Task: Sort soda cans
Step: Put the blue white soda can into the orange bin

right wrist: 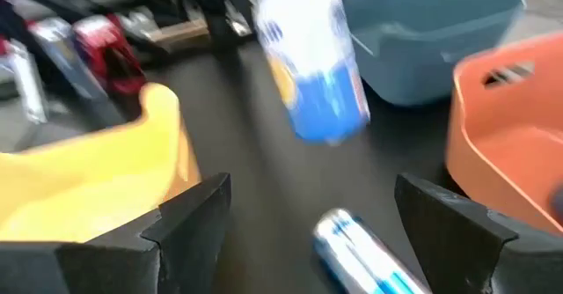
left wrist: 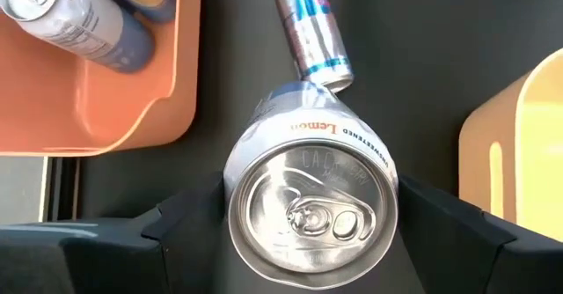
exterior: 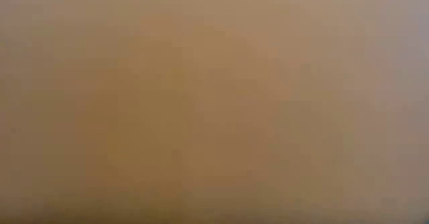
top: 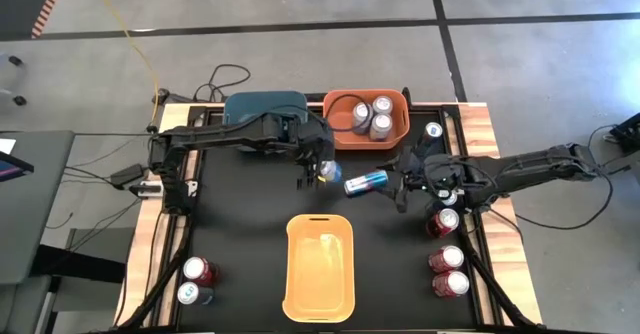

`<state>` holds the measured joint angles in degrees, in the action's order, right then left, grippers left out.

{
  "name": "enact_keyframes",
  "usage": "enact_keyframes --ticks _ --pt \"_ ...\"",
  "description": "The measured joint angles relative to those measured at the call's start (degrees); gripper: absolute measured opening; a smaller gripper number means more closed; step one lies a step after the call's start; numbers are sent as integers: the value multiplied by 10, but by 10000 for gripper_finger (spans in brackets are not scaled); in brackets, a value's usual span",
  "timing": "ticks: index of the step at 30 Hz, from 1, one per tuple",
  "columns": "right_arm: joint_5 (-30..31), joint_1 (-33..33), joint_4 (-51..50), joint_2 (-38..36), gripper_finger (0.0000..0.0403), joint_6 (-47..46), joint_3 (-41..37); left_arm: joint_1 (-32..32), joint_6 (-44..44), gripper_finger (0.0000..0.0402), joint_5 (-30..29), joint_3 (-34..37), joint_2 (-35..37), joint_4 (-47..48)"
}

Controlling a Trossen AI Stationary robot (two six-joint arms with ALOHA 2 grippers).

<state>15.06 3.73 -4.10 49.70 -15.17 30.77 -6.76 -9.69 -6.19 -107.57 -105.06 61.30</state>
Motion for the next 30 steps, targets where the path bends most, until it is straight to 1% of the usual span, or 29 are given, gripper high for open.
enact_keyframes --ticks 4,9,13,17,23,27,30 --pt "5 0 11 25 335 0 0 0 4 293 15 24 1 -16" --pt "5 0 43 48 335 0 0 -5 5 293 17 85 1 -46" --pt "5 0 48 55 335 0 0 -17 4 293 16 143 1 -83" --pt "5 -2 55 64 335 -2 0 -27 -1 293 19 184 0 -121" --pt "1 -23 110 120 335 0 0 -32 -5 293 33 222 3 -187" --pt "-4 -38 172 171 335 15 0 -31 -7 293 41 224 3 -206" --pt "-23 -48 211 205 335 17 0 -31 -8 298 42 224 1 -222"
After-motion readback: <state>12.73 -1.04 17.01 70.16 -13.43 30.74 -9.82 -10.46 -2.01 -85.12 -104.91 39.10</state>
